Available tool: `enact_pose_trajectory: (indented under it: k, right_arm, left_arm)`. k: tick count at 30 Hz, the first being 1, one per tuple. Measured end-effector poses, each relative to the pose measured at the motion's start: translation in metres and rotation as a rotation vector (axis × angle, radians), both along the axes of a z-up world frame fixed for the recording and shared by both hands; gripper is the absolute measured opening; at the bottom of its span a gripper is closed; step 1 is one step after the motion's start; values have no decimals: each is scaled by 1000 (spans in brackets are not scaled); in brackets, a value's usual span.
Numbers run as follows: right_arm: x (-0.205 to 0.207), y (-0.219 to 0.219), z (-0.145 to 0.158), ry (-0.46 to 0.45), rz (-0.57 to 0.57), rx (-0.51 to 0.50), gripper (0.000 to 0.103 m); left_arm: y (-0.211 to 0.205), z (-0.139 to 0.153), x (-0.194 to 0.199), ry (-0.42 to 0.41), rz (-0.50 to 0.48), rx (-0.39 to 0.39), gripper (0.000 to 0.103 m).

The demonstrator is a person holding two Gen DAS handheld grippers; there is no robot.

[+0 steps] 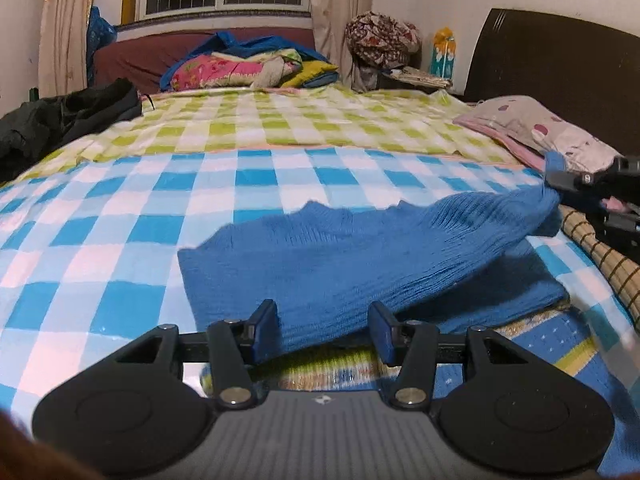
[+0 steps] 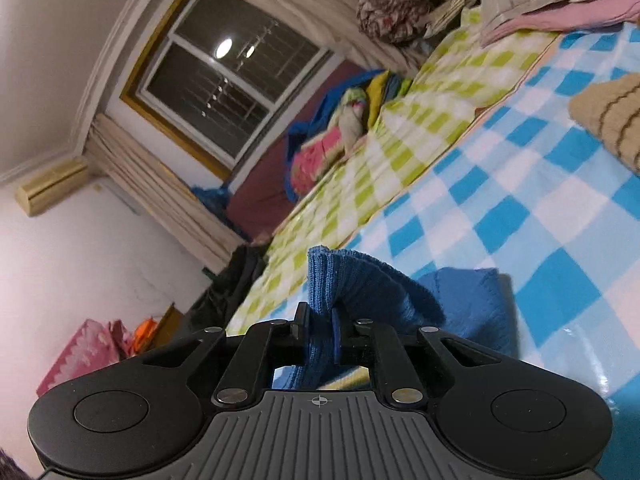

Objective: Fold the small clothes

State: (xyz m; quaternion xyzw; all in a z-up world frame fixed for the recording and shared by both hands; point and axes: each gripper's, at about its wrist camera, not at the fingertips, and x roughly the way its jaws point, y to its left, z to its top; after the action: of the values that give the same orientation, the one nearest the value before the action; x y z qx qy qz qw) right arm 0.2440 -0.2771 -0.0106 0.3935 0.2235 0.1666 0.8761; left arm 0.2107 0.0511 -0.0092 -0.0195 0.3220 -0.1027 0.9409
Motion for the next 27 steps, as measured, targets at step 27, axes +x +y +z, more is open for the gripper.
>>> enact_pose_trajectory:
  k: [27]
  right_arm:
    - [-6, 13, -1, 121, -44, -304, 23]
  left_arm:
    - [-29, 7, 17, -24, -70, 41, 55]
